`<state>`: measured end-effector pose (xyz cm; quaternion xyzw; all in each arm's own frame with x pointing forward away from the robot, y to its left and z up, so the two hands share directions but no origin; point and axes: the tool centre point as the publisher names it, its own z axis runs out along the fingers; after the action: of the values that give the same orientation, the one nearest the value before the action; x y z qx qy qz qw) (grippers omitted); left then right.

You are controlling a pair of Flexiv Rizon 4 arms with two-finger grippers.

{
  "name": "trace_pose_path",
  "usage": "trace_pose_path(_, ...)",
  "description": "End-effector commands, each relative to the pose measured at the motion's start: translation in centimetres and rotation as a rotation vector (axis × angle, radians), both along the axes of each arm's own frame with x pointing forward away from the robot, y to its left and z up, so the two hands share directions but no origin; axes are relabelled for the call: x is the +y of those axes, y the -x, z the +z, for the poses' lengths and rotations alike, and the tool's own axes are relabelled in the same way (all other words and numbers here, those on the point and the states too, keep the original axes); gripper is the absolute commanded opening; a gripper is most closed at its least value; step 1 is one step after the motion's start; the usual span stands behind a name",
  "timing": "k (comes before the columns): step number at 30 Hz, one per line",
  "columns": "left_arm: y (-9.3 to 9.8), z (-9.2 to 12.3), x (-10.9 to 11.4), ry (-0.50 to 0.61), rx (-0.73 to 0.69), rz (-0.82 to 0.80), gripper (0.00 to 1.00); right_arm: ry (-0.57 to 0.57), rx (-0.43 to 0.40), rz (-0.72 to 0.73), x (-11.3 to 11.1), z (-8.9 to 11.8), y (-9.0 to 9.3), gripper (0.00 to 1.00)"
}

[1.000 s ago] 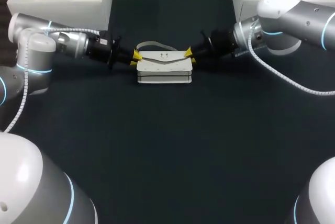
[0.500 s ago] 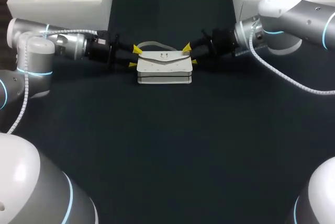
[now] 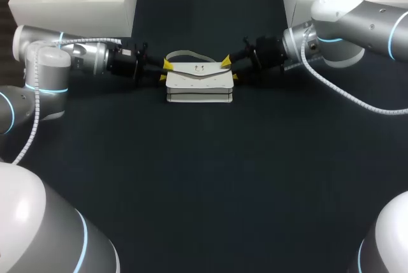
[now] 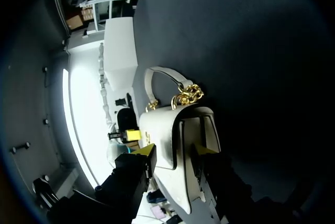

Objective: Pick up the bag, open it, inspect its contents, close it, and place it on the opposite side

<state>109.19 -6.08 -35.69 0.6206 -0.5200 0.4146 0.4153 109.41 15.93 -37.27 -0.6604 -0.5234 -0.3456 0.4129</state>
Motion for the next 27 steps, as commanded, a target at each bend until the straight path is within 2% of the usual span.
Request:
trace_pose_path(1,-0.41,-0.47,-0.05,0.008,0.004,-0.009,0.08,-0.004,0.008,0.010,0.04,-0.34,-0.38,0.40)
trace_pose_path(2,-0.41,-0.47,-0.05,0.008,0.004,-0.010,0.01,-0.004,0.008,0.010,0.02,-0.32,-0.36,0.38)
trace_pose_path(4,-0.41,-0.48,-0.05,0.008,0.007,-0.010,0.00,-0.004,0.006,0.010,-0.01,-0.29,-0.34,0.26)
trace_pose_path(5,-0.41,-0.48,-0.04,0.007,0.007,-0.010,0.00,-0.005,0.005,0.010,-0.01,-0.28,-0.34,0.10)
trace_pose_path(6,-0.40,-0.49,-0.03,0.007,0.007,-0.009,0.00,-0.005,0.004,0.010,-0.01,-0.27,-0.33,0.00)
trace_pose_path(18,-0.21,-0.51,0.03,-0.003,0.000,-0.024,0.00,-0.008,0.003,0.013,0.01,-0.63,-0.08,0.00)
trace_pose_path(19,-0.19,-0.47,0.04,-0.003,-0.003,-0.025,0.10,-0.010,0.004,0.011,-0.03,-0.62,-0.09,0.00)
trace_pose_path(20,-0.18,-0.44,0.05,-0.004,-0.004,-0.025,0.21,-0.011,0.004,0.009,-0.07,-0.59,-0.09,0.30)
trace_pose_path(21,-0.18,-0.43,0.05,-0.003,-0.006,-0.025,0.25,-0.013,0.003,0.008,-0.11,-0.55,-0.10,0.45)
trace_pose_path(22,-0.18,-0.42,0.06,-0.003,-0.008,-0.024,0.22,-0.014,0.003,0.006,-0.14,-0.51,-0.11,0.47)
trace_pose_path(23,-0.19,-0.43,0.07,-0.003,-0.008,-0.023,0.11,-0.014,0.002,0.005,-0.15,-0.49,-0.12,0.45)
trace_pose_path(24,-0.24,-0.49,0.09,-0.003,-0.008,-0.022,0.00,-0.015,0.002,0.003,-0.15,-0.48,-0.13,0.39)
trace_pose_path(25,-0.27,-0.56,0.10,-0.002,-0.008,-0.021,0.00,-0.016,0.001,0.003,-0.14,-0.46,-0.14,0.30)
trace_pose_path(26,-0.29,-0.62,0.09,-0.002,-0.007,-0.021,0.00,-0.016,0.001,0.003,-0.12,-0.44,-0.15,0.09)
trace_pose_path(27,-0.29,-0.69,0.06,-0.002,-0.007,-0.021,0.00,-0.016,0.000,0.003,-0.11,-0.44,-0.16,0.00)
